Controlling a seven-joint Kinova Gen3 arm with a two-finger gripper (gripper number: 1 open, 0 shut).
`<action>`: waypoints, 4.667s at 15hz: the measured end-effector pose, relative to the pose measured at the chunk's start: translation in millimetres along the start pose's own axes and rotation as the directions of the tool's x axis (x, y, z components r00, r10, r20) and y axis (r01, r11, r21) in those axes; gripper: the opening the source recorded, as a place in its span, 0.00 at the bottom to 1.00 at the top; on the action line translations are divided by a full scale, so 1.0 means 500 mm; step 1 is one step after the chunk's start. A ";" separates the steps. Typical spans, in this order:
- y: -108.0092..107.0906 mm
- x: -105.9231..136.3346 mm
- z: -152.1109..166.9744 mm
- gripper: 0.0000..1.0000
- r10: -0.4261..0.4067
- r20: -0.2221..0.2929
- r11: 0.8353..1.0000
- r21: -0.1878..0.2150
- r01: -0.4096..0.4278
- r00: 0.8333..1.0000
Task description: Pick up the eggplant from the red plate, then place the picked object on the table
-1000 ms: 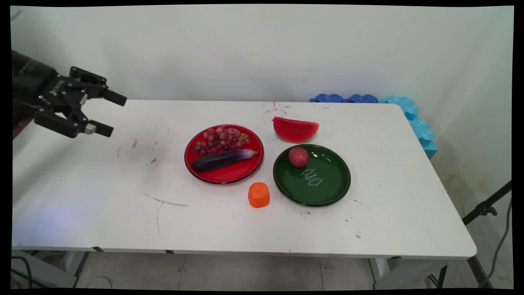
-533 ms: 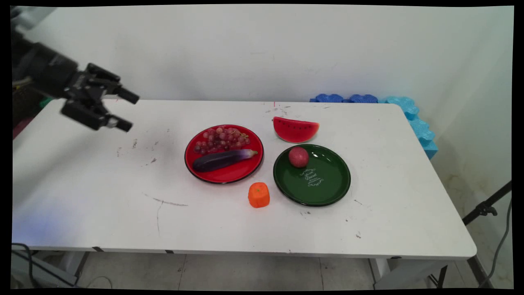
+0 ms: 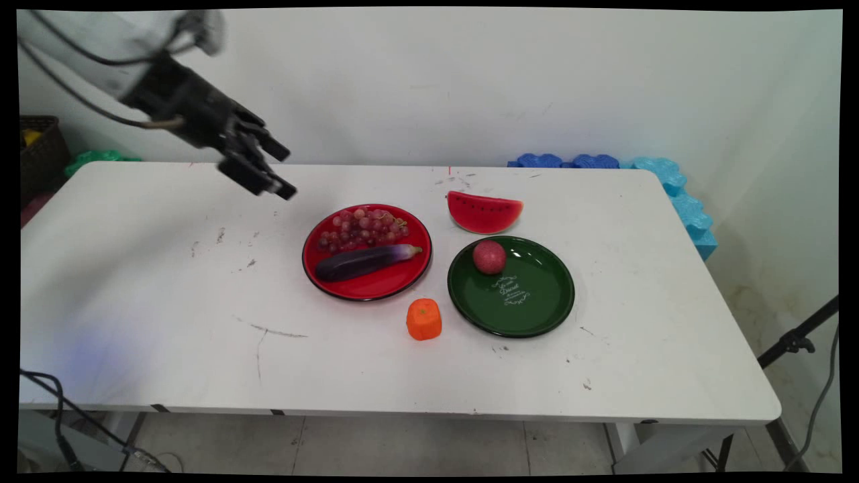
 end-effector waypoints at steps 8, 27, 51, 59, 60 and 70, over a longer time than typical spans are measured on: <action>-0.024 0.039 0.234 1.00 -0.029 0.156 0.999 -0.034 0.035 0.987; -0.023 0.043 0.473 0.00 -0.041 0.266 0.991 -0.113 0.074 0.963; 0.257 0.137 0.206 0.00 0.263 0.019 0.942 -0.221 -0.253 0.965; 0.311 0.084 0.354 0.00 0.325 0.032 0.926 -0.215 -0.311 0.945; 0.312 0.080 0.365 0.00 0.327 0.035 0.925 -0.215 -0.312 0.945; 0.329 0.025 0.476 0.00 0.345 0.058 0.917 -0.232 -0.324 0.937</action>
